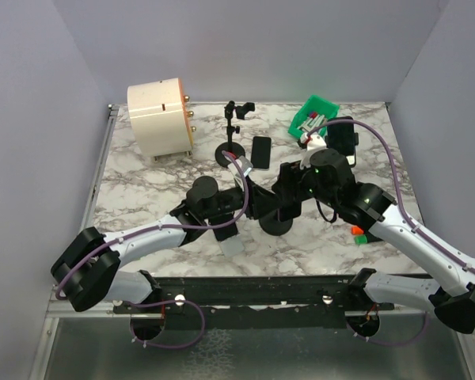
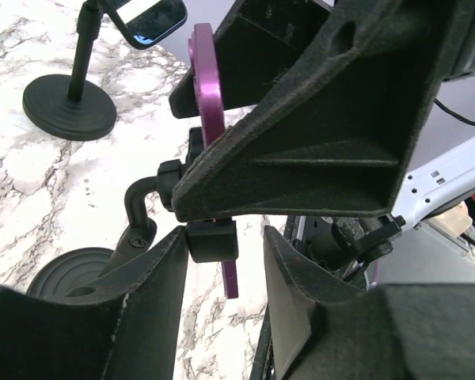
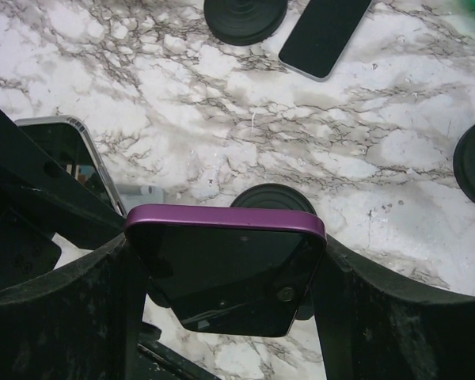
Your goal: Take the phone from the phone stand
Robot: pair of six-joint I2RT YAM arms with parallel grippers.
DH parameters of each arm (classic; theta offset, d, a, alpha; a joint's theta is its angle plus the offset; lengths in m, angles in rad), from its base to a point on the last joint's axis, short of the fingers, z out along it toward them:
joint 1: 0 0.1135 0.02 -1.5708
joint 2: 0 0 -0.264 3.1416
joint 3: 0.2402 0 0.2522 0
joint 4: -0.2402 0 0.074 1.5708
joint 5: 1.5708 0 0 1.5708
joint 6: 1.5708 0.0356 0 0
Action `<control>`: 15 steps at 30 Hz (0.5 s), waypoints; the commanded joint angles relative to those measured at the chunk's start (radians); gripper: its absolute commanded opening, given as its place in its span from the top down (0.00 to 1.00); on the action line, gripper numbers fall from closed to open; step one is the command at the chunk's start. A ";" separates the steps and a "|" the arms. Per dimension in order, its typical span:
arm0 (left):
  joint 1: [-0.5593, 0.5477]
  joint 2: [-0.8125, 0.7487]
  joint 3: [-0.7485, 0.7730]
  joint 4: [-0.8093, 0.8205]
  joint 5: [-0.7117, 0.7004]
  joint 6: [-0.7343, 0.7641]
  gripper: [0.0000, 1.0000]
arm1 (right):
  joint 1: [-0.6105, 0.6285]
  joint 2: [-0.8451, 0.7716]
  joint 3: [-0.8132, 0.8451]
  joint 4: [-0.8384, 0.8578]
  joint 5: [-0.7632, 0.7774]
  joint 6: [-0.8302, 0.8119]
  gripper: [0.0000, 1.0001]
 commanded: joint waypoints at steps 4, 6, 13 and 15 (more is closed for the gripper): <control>-0.008 -0.007 -0.005 -0.005 0.077 0.003 0.55 | 0.005 -0.026 -0.014 0.011 0.021 -0.004 0.62; -0.007 0.008 0.001 -0.004 0.087 -0.004 0.55 | 0.006 -0.030 -0.015 0.010 0.019 -0.006 0.62; -0.009 0.023 0.011 -0.003 0.082 -0.009 0.65 | 0.006 -0.035 -0.023 0.012 0.011 -0.004 0.62; -0.008 0.025 0.014 -0.003 0.081 -0.011 0.67 | 0.005 -0.037 -0.025 0.015 0.007 -0.003 0.63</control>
